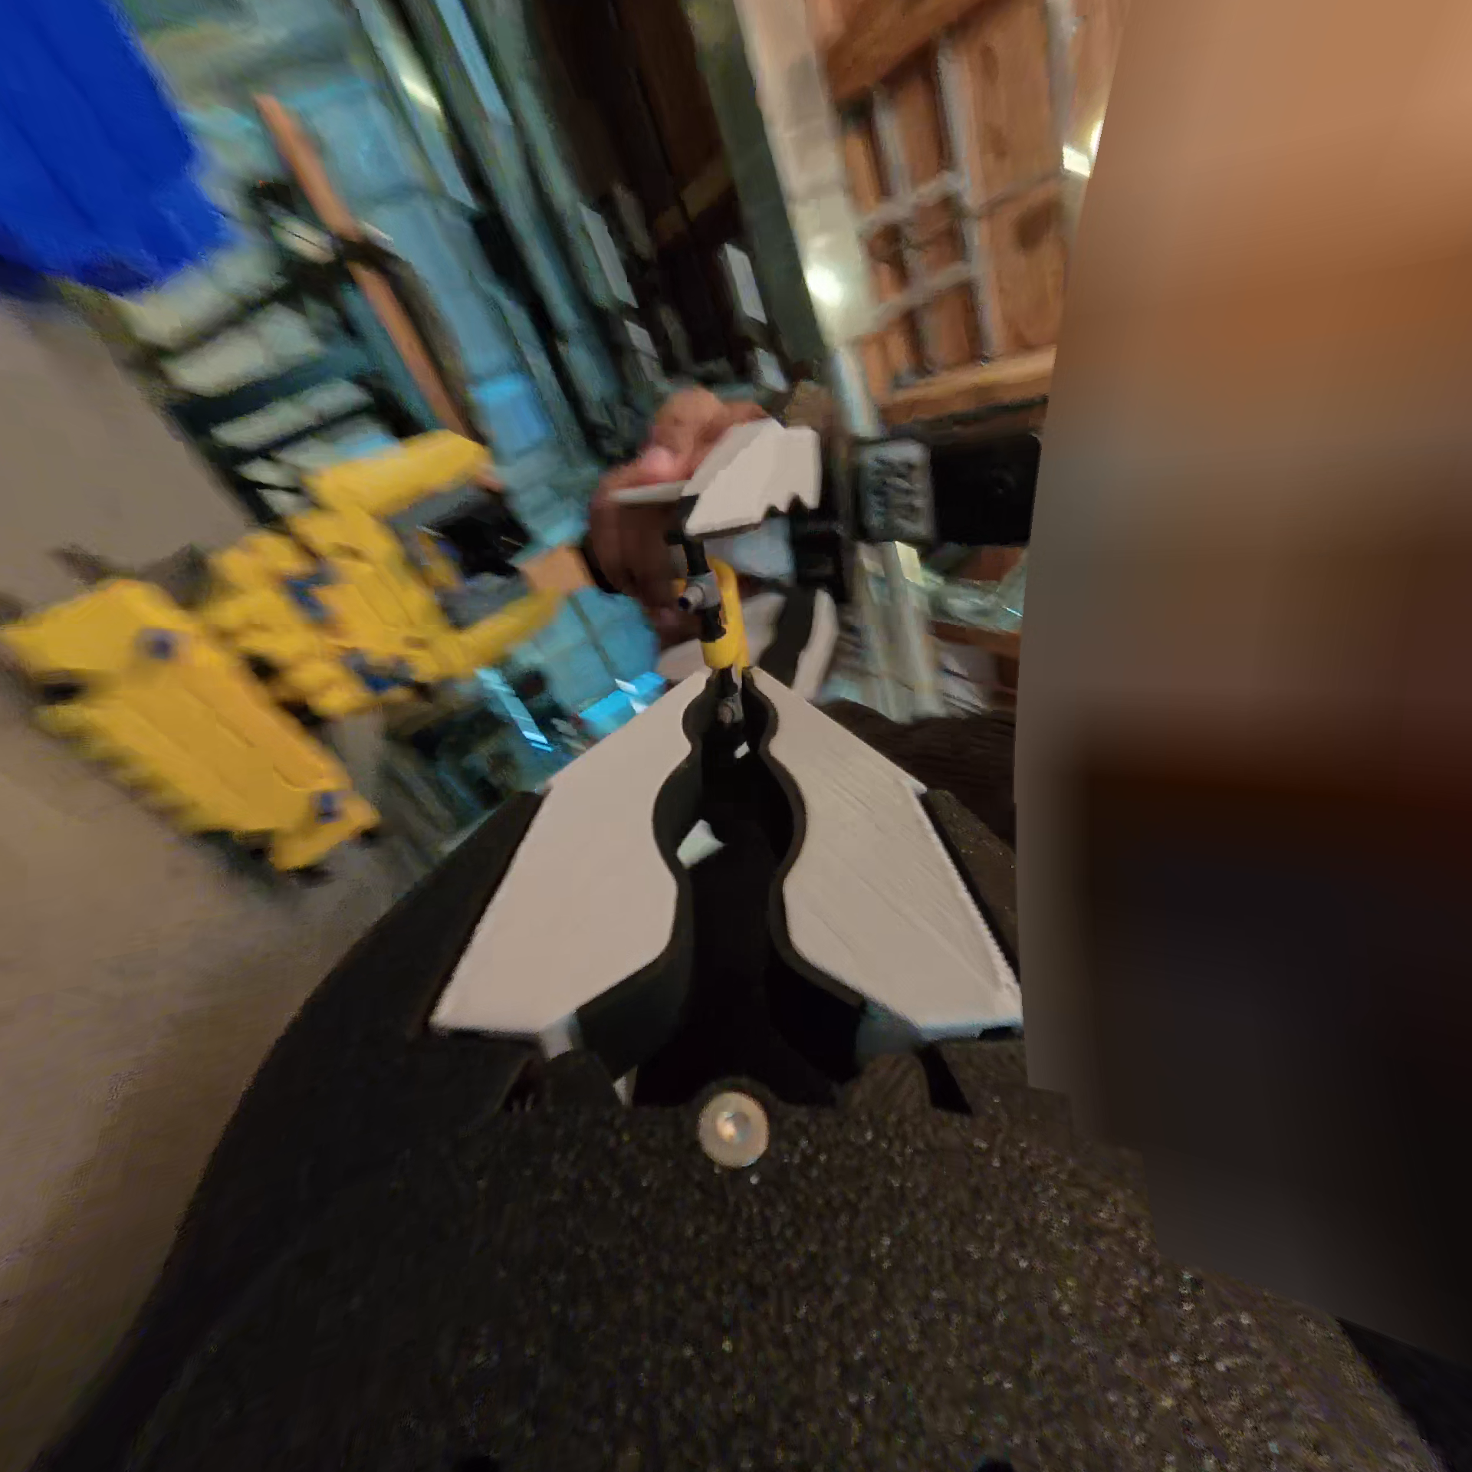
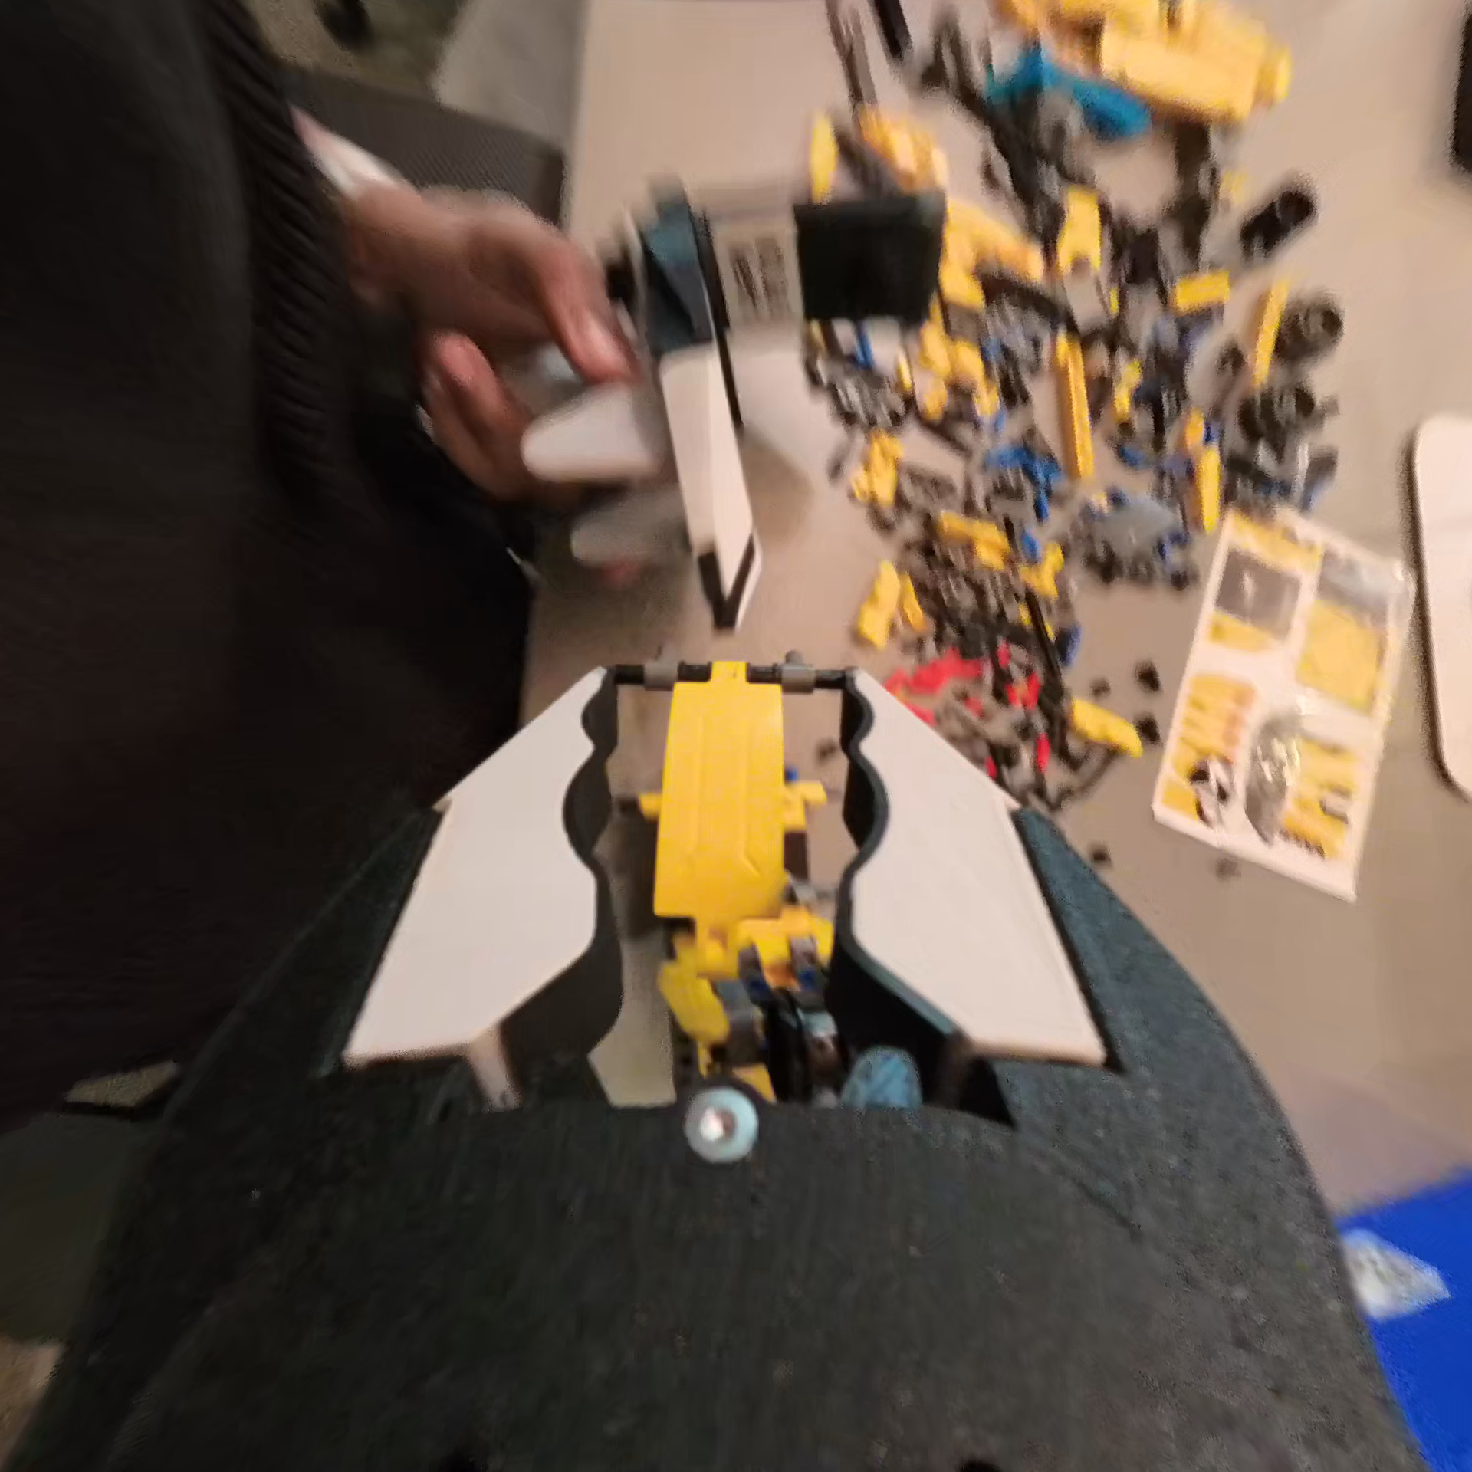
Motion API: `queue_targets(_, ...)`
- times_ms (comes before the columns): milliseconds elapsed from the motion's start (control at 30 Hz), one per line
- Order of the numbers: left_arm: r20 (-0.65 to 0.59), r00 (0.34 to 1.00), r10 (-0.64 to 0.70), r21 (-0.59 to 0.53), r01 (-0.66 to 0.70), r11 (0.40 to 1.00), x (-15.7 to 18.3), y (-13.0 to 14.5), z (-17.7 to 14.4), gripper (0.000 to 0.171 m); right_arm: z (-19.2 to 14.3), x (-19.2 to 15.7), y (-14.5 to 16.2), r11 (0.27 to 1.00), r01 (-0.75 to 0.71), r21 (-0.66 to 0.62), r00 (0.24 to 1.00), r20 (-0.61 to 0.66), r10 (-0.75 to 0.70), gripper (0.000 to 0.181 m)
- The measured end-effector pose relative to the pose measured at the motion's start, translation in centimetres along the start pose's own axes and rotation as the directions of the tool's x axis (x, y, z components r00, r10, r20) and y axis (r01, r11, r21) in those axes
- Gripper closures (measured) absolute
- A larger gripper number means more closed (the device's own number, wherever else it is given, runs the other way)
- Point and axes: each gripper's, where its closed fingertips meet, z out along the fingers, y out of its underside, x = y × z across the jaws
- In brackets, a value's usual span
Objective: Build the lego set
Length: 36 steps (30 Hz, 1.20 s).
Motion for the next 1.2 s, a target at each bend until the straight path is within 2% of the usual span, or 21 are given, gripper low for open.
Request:
queue_targets(67,0.196,0.979,0.063,0.091,-0.082,0.992,-1.7,-2.6,-2.0,0.167,0.6,1.6,3.1,0.984,-0.049,-0.169,0.998,-0.047,0.042,0.125)
queue_targets(100,0.284,0.951,0.121,0.089,-0.152,0.984,-2.1,-3.6,-3.0,0.167,0.9,1.9,4.3,0.97,-0.074,-0.23,0.997,-0.047,0.065,0.125)
queue_targets(167,0.515,0.824,0.236,0.017,-0.285,0.958,-3.7,-5.0,-5.3,0.167,1.6,1.8,5.1,0.952,-0.118,-0.284,0.993,-0.018,0.118,0.125)
queue_targets(200,0.592,0.755,0.282,-0.032,-0.328,0.944,-4.3,-5.3,-6.1,0.167,2.0,1.6,5.1,0.945,-0.124,-0.303,0.992,-0.004,0.129,0.125)
queue_targets(267,0.66,0.678,0.323,-0.107,-0.341,0.934,-5.2,-5.0,-6.8,0.166,2.7,1.6,5.6,0.923,-0.089,-0.374,0.995,0.009,0.099,0.125)
queue_targets(300,0.659,0.68,0.322,-0.126,-0.323,0.938,-5.4,-4.5,-6.7,0.166,3.0,1.6,5.9,0.908,-0.057,-0.416,0.998,0.013,0.069,0.125)
queue_targets(433,0.593,0.761,0.261,-0.143,-0.219,0.965,-5.7,-2.5,-5.2,0.153,3.9,1.1,6.7,0.846,0.013,-0.532,0.996,0.085,0.038,0.125)
queue_targets(600,0.626,0.725,0.287,-0.184,-0.22,0.958,-6.3,-1.8,-5.3,0.152,3.6,0.9,7.7,0.779,0.072,-0.623,0.986,0.162,0.039,0.125)
queue_targets(833,0.667,0.677,0.31,-0.258,-0.179,0.949,-8.0,-0.4,-4.8,0.135,3.8,0.8,8.8,0.818,0.018,-0.576,0.978,0.179,0.105,0.125)
queue_targets(1033,0.663,0.672,0.329,-0.313,-0.15,0.938,-9.4,1.6,-2.4,0.128,3.1,0.3,9.6,0.854,0.005,-0.521,0.978,0.181,0.105,0.125)
queue_targets(1200,0.654,0.683,0.325,-0.282,-0.178,0.943,-9.6,2.2,-1.0,0.127,2.3,-0.7,9.5,0.906,-0.001,-0.424,0.971,0.216,0.102,0.125)
